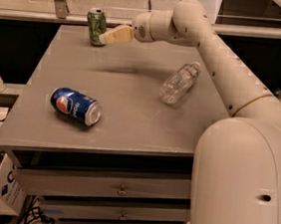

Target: Move green can near pepsi can

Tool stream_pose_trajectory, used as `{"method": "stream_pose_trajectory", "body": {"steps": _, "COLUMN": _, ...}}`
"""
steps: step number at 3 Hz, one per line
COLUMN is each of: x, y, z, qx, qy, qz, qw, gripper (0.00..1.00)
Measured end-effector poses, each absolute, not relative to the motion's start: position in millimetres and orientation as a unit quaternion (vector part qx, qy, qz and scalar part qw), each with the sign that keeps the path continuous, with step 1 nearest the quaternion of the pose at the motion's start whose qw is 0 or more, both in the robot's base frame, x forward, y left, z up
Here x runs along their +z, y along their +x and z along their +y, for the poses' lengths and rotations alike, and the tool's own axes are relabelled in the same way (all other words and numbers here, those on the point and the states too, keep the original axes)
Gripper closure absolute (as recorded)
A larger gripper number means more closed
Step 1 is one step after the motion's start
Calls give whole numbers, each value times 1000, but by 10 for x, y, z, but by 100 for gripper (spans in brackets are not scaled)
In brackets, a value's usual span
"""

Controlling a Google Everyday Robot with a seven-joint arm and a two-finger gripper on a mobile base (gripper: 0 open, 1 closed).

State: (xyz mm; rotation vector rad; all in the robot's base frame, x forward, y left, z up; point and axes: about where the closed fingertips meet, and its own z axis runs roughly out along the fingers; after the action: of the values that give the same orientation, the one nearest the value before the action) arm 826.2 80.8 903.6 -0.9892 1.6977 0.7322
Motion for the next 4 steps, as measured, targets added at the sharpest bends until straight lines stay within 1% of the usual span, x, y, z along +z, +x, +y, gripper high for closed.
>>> {"method": "stream_pose_trajectory", "body": {"steps": 2, "x": 8851, "y": 8475, "z": 1252, "qx": 308, "qy": -416, "qz": 701, "qw": 491, "gripper": 0}}
{"method": "stream_pose_trajectory", "body": {"steps": 4, "x": 8741, "y": 8748, "z": 1505, "qx": 304, "qy": -417, "qz": 702, "qw": 491, "gripper": 0}}
